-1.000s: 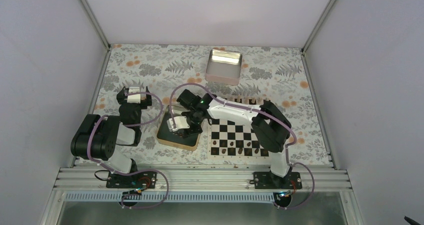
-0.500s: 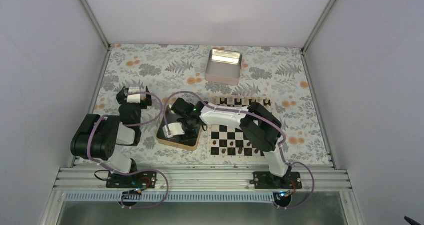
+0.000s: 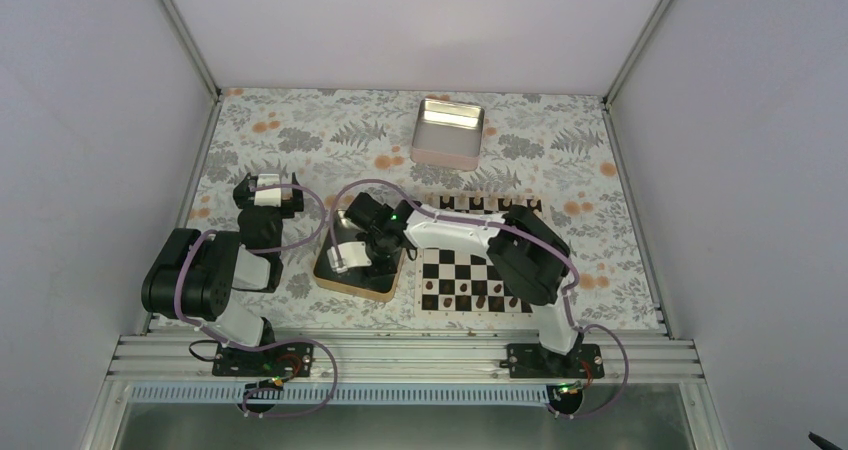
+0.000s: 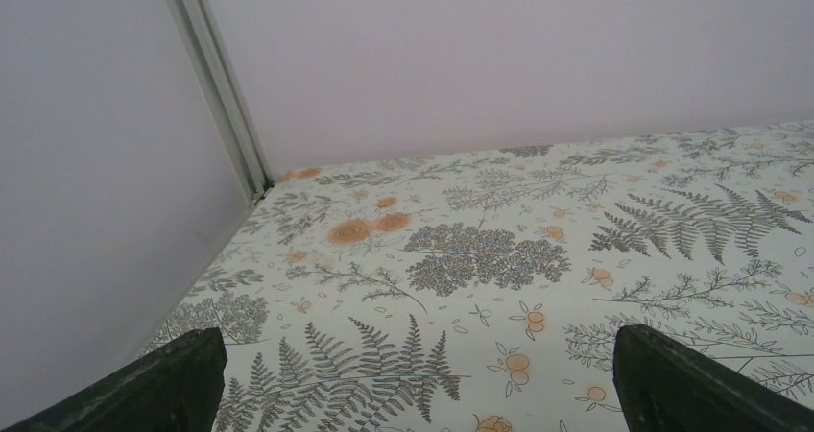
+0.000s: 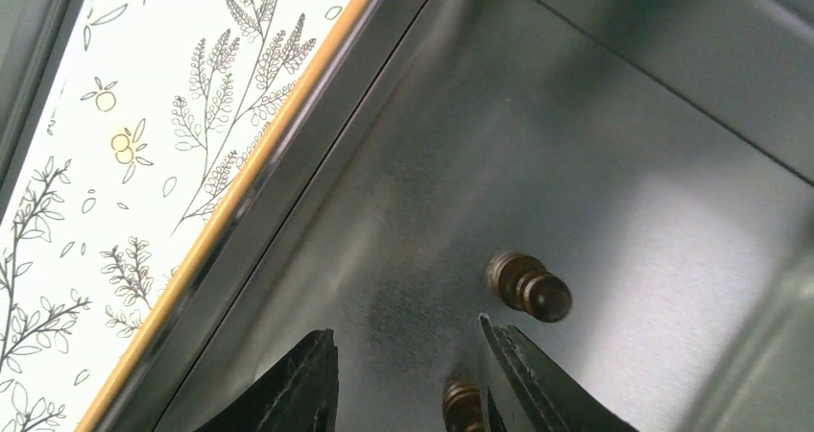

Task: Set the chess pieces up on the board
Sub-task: Pick up the chess piece from the storage box.

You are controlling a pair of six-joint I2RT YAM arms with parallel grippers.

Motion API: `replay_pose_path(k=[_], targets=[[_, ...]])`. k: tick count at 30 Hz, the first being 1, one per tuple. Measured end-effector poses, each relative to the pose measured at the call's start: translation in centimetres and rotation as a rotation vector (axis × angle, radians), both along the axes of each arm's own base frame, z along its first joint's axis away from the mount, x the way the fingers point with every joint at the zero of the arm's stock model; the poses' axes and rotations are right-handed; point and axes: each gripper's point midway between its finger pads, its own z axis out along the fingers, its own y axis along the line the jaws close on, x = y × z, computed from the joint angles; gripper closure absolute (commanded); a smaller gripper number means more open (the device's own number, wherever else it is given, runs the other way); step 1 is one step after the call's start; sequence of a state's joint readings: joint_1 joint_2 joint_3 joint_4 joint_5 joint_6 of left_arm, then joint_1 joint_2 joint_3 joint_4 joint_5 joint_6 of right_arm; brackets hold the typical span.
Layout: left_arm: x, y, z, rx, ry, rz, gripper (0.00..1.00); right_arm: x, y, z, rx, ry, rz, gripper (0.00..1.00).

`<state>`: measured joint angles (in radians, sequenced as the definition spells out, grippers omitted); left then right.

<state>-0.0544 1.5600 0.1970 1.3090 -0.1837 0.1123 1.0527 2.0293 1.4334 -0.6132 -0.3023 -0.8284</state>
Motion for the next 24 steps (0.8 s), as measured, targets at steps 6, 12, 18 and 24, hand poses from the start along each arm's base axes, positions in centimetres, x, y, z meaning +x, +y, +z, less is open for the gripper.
replay_pose_path(k=[6,12,18,24], targets=[[0.0,0.0,0.0,0.000,0.000,0.000,0.00,0.2,0.1,1.2,0.022,-0.018,-0.002,0.60],[0.0,0.0,0.0,0.000,0.000,0.000,0.00,1.1,-0.3,1.1,0.004,-0.051,-0.025,0.60],[0.0,0.0,0.0,0.000,0.000,0.000,0.00,2.7,-1.1,1.0,-0.012,-0.075,-0.067,0.60],[0.0,0.0,0.0,0.000,0.000,0.000,0.00,3.6,-1.6,0.8,-0.024,-0.081,-0.092,0.60]])
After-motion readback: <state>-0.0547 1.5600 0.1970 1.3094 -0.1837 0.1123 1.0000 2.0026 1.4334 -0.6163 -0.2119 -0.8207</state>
